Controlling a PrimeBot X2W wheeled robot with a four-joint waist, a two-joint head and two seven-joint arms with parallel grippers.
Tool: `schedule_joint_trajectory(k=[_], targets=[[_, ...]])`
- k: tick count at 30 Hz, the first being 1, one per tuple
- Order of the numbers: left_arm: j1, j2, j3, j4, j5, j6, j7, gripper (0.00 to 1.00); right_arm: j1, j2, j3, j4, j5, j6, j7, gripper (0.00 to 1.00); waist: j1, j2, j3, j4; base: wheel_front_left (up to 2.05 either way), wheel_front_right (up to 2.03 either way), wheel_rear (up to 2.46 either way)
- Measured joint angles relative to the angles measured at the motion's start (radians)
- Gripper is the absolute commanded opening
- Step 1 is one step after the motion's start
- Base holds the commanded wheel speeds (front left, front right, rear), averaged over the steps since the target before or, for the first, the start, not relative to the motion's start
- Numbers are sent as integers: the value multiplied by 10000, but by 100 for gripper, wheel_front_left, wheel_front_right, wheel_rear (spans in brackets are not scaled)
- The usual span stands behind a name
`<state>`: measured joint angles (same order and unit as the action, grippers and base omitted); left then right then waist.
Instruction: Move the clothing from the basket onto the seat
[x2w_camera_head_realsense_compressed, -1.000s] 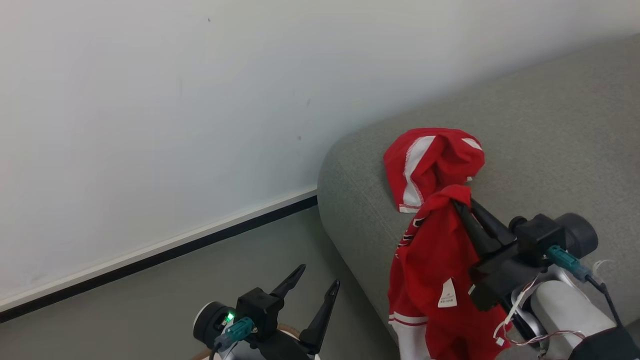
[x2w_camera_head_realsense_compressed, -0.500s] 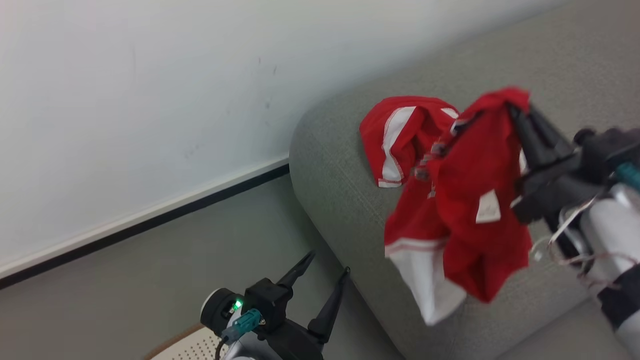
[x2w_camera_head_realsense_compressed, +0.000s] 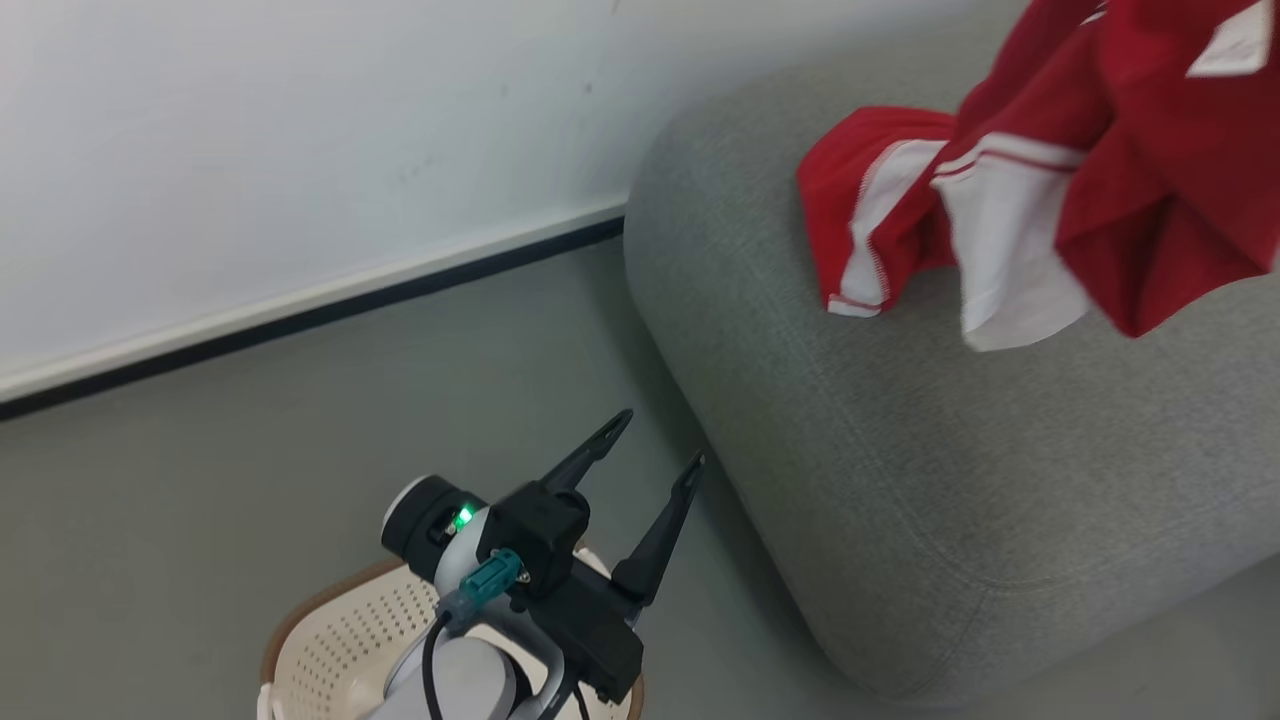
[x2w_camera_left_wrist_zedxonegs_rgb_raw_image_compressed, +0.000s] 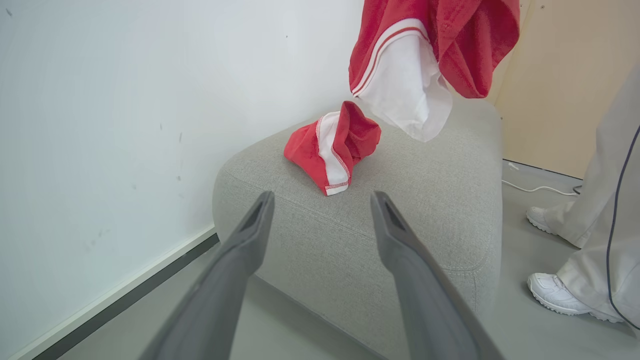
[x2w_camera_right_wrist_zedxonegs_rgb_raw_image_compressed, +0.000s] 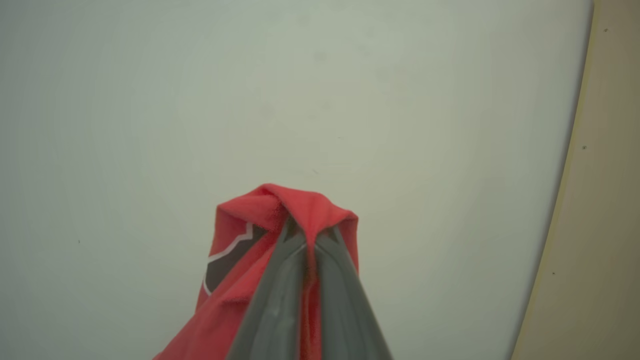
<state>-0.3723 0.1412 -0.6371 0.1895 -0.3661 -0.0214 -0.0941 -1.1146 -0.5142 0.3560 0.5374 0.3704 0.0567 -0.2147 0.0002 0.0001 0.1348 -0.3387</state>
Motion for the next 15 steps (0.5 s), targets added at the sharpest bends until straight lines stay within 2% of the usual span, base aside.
schedule_joint_trajectory(k=[7, 12, 15], targets=[[-644, 140, -27, -527, 207, -61, 238, 100, -1290, -215, -472, 1471, 364, 15, 305, 0, 0, 1, 827, 621, 0, 0, 0], [-1107, 190, 52, -909, 399, -59, 336, 100, -1651, -445, -560, 1797, 330, -50, 439, 0, 0, 1, 1478, 1026, 0, 0, 0], [-1294, 259, 73, -1127, 546, -56, 401, 100, -1909, -686, -719, 1937, 247, -217, 456, 0, 0, 1, 1893, 1222, 0, 0, 0]])
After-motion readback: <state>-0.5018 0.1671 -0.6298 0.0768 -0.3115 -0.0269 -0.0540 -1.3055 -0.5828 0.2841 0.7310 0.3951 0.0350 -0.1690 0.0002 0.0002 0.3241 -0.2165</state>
